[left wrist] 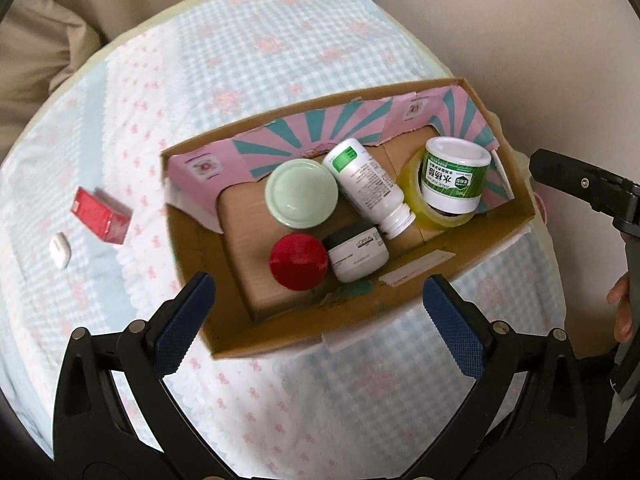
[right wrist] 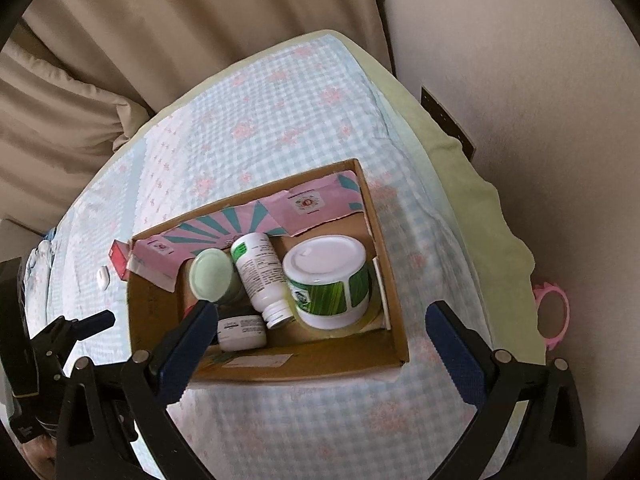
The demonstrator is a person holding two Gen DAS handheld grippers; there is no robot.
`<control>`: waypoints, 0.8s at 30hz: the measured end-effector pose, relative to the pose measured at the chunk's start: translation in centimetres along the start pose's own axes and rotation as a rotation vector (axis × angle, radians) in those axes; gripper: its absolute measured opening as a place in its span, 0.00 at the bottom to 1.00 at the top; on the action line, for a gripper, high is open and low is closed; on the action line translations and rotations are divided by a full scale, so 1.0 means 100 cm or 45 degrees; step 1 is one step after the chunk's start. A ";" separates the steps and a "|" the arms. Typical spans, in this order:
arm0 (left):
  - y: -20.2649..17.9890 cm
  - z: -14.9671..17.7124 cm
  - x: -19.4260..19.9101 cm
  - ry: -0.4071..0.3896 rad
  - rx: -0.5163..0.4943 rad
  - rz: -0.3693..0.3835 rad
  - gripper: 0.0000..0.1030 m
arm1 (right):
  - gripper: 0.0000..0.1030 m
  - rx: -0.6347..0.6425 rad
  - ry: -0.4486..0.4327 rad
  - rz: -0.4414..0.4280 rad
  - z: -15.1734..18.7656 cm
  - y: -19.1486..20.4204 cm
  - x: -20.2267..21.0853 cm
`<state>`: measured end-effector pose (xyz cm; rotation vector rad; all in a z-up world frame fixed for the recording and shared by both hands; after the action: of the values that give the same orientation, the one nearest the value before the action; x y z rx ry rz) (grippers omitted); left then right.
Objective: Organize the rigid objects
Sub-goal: 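Open both tools to release the two jars into the box, then move both tools back toward the earbud case and red box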
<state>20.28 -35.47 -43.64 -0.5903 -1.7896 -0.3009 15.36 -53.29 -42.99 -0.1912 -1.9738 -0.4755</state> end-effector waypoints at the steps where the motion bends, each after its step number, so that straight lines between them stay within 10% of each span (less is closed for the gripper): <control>1: 0.000 0.000 0.003 -0.004 0.002 -0.003 1.00 | 1.00 0.003 -0.007 0.002 0.000 0.002 0.004; 24: 0.108 0.054 0.166 -0.260 0.244 -0.063 1.00 | 1.00 0.234 -0.173 -0.004 0.018 0.136 0.104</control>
<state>18.25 -19.86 -30.47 -0.4532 -2.0055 -0.1029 13.93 -40.94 -31.02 -0.1071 -2.1382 -0.2869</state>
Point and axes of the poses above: each gripper's, at about its wrist camera, not at the fingertips, and x roughly against the way its jaws point, y to its left, z to its underside, the point moved 10 cm from there along -x, roughly the way its jaws point, and after that the axes turned 3 degrees about z, right-handed, at the moved point
